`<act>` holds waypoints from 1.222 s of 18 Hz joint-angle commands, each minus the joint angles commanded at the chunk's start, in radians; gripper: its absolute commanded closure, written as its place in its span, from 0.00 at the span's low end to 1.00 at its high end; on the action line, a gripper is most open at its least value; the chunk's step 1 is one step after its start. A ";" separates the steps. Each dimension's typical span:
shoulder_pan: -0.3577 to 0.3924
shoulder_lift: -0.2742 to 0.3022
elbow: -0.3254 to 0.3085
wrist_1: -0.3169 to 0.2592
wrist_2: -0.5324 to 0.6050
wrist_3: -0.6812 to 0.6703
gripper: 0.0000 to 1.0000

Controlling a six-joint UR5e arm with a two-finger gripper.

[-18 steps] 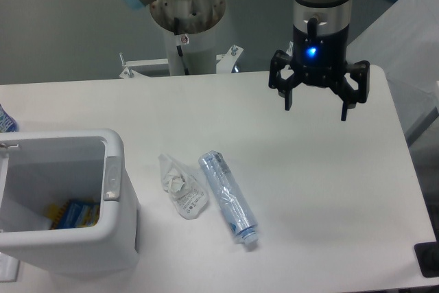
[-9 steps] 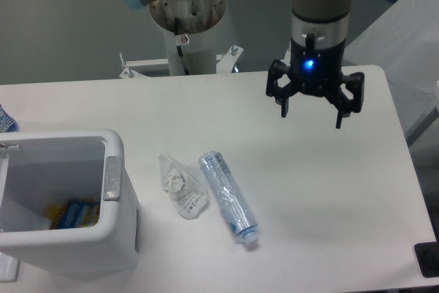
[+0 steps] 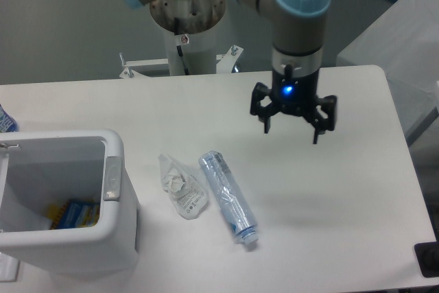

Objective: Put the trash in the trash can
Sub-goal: 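Lower the open gripper over the bottle's cap end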

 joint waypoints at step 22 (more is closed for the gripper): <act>-0.097 -0.494 0.278 0.140 0.012 -0.770 0.00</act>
